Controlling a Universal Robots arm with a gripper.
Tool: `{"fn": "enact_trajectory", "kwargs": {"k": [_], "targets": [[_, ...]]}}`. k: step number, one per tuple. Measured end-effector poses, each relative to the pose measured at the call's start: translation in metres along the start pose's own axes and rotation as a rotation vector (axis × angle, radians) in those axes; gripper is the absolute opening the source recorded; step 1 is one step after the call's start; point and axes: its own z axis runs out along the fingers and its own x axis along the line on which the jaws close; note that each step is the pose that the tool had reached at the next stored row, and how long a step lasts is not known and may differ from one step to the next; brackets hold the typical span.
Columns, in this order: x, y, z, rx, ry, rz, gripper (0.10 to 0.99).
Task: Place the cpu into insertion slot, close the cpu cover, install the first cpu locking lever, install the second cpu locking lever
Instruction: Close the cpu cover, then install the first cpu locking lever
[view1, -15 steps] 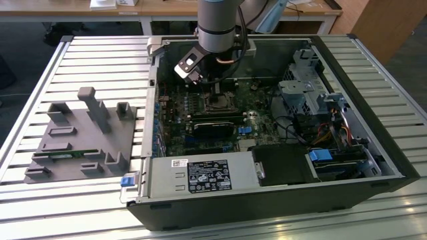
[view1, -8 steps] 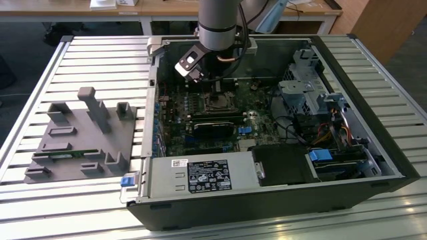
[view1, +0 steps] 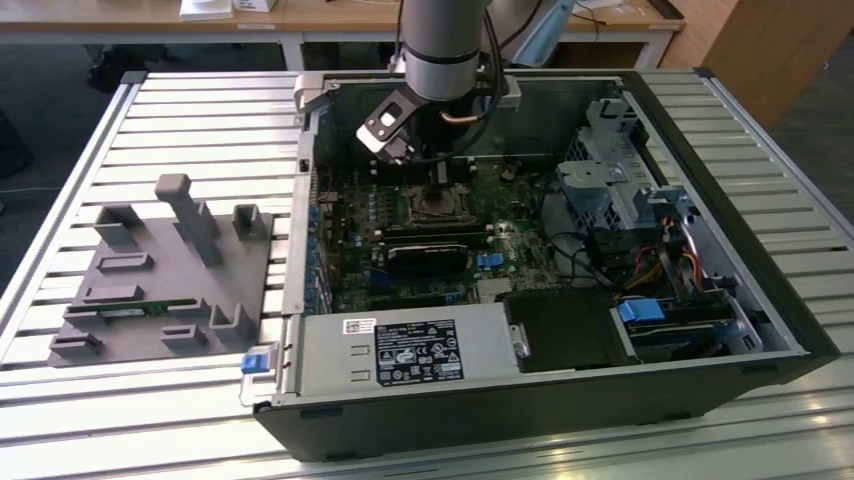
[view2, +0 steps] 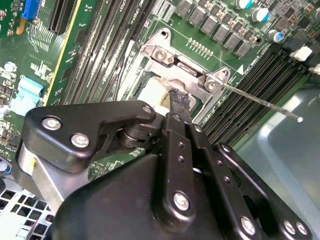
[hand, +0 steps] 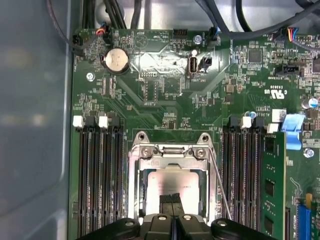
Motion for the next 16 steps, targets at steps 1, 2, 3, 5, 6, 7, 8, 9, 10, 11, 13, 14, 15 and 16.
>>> {"fn": "enact_trajectory", "kwargs": {"k": [1,2,3,5,6,7,8,9,10,11,13,14,15,16], "targets": [[0.0000,0.0010,0.0000,0.000,0.0000,0.000,0.106],[0.0000,0.0020,0.0001,0.000,0.0000,0.000,0.106],[0.0000,0.0025,0.0001,0.000,0.0000,0.000,0.106],[0.0000,0.0032,0.0001,0.000,0.0000,0.000,0.106],[0.0000,0.0040,0.0001,0.000,0.0000,0.000,0.106],[0.0000,0.0045,0.0001,0.000,0.0000,0.000,0.106],[0.0000,0.0052,0.0001,0.001,-0.0001,0.000,0.106],[0.0000,0.0057,0.0001,0.001,0.0000,0.000,0.106],[0.0000,0.0061,0.0001,0.001,0.0000,0.000,0.106],[0.0000,0.0064,0.0001,0.001,0.0000,0.000,0.106],[0.0000,0.0069,0.0002,0.001,0.0000,0.000,0.106],[0.0000,0.0070,0.0001,0.001,0.0000,0.000,0.106],[0.0001,0.0070,0.0001,0.001,0.0000,0.000,0.106],[0.0001,0.0070,0.0000,0.001,0.0000,0.000,0.106]]}}
